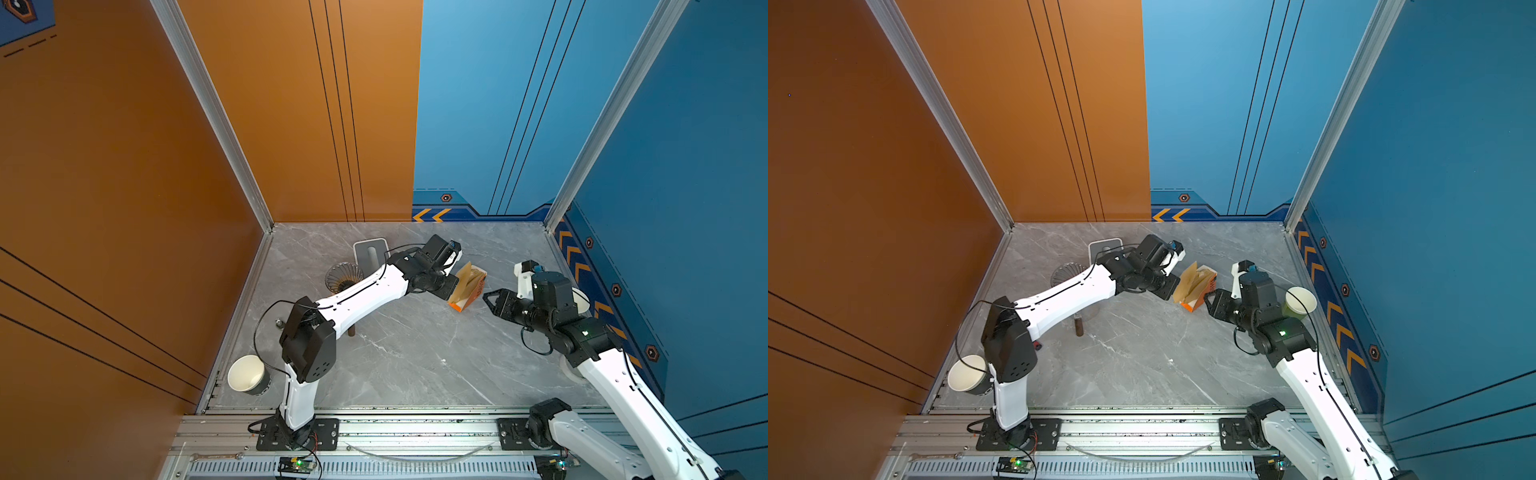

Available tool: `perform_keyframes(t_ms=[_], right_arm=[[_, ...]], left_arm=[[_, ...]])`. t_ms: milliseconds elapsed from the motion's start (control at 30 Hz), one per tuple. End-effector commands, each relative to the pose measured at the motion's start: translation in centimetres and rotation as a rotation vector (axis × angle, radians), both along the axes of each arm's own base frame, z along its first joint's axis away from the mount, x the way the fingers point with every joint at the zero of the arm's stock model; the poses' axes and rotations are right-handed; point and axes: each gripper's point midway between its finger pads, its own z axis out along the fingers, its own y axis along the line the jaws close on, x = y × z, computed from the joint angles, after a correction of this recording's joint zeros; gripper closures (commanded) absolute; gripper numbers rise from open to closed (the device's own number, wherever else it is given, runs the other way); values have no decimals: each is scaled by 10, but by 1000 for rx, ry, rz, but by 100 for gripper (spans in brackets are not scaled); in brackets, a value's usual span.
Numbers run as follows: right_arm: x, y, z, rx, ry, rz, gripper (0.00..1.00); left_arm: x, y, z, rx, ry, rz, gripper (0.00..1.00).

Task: Place the coffee filter in the dripper
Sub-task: 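Pull the paper filter up out of the orange box with the left gripper, then carry the filter over the glass dripper while the right gripper moves to meet it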

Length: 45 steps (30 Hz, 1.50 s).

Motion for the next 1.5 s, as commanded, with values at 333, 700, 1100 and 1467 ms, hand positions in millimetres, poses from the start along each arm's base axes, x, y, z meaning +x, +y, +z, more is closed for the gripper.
perform_keyframes(t_ms=[333, 700, 1100, 1467], right_arm=[[26, 84, 82, -79, -165, 194, 64], [50, 182, 116, -132, -208, 377, 67], [48, 270, 114, -178, -228, 563, 73], [51, 289, 105, -233, -254, 576, 74]], left_arm=[[-3, 125, 99, -113, -41, 415, 100], [-18, 215, 114, -143, -17, 631, 100], [-29, 251, 110, -165, 16, 717, 100], [-30, 251, 107, -169, 29, 714, 100]])
